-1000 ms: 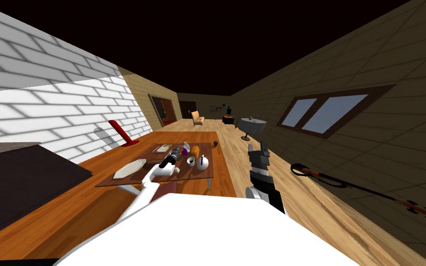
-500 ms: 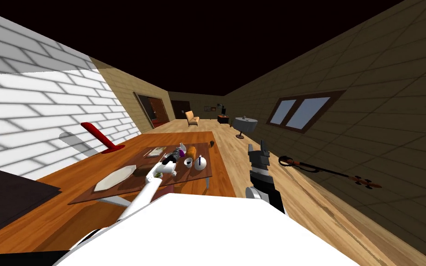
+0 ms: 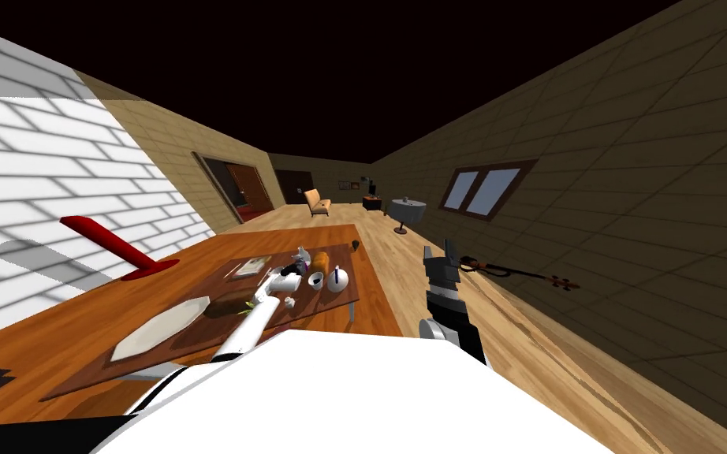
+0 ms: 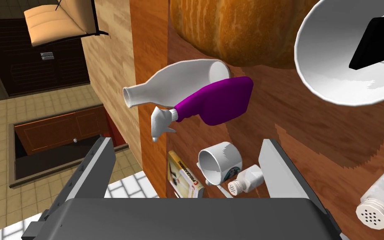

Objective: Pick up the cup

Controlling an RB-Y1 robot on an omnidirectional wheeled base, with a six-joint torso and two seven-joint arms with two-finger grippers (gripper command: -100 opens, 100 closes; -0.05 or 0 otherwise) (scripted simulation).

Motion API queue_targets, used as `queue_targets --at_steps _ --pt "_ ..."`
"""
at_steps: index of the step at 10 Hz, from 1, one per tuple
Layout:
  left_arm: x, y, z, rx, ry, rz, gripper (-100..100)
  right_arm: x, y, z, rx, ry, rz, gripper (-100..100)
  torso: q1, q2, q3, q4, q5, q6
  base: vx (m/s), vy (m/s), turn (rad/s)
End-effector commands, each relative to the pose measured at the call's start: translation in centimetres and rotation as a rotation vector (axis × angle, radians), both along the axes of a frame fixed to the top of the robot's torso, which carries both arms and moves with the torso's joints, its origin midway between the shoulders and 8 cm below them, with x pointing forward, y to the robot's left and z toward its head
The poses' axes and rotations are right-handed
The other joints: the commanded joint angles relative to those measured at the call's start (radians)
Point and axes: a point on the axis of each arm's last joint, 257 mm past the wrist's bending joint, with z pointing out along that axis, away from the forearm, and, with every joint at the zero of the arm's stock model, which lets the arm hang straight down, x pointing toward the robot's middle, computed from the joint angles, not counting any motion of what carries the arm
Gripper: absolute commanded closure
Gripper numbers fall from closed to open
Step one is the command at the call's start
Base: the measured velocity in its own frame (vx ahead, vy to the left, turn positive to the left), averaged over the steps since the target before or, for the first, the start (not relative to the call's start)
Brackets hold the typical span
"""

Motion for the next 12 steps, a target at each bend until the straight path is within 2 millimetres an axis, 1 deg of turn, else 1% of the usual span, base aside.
queue_targets --at_steps 1,2,3,4,5,9,12 --pt "-0.6 0.4 -1.3 -0.019 0.043 0.024 -100 0.0 0.0 0.0 0.0 0.0 0.0 0 0.0 0.0 0.0 0.0 0.0 0.0 -0.014 0.036 -0.151" --pt "-0.6 0.7 -2.1 -0.044 0.079 0.053 -100 0.0 0.0 0.0 0.0 0.0 0.0 0 0.0 0.0 0.0 0.0 0.0 -0.001 -0.021 0.045 -0.265" --pt "-1.1 0.9 -2.9 -0.047 0.098 0.059 -100 0.0 0.0 0.0 0.0 0.0 0.0 0 0.0 0.0 0.0 0.0 0.0 0.0 -0.018 0.042 -0.127" --pt "-1.1 0.9 -2.9 -0.047 0.098 0.059 -100 0.0 0.0 0.0 0.0 0.0 0.0 0 0.0 0.0 0.0 0.0 0.0 -0.001 -0.006 0.014 0.009" --pt "-1.2 1.1 -3.6 -0.071 0.132 0.087 -100 0.0 0.0 0.0 0.0 0.0 0.0 0 -0.001 0.0 0.0 0.0 0.0 -0.001 -0.011 0.019 -0.213" --pt "-3.1 1.8 -6.9 -0.123 0.248 0.158 -100 0.0 0.0 0.0 0.0 0.0 0.0 0 0.0 0.0 0.0 0.0 0.0 -0.001 -0.015 0.036 -0.196" --pt "-4.7 2.1 -8.9 -0.148 0.316 0.197 -100 0.0 0.0 0.0 0.0 0.0 0.0 0 -0.001 0.0 0.0 0.0 0.0 0.0 -0.015 0.031 -0.14"
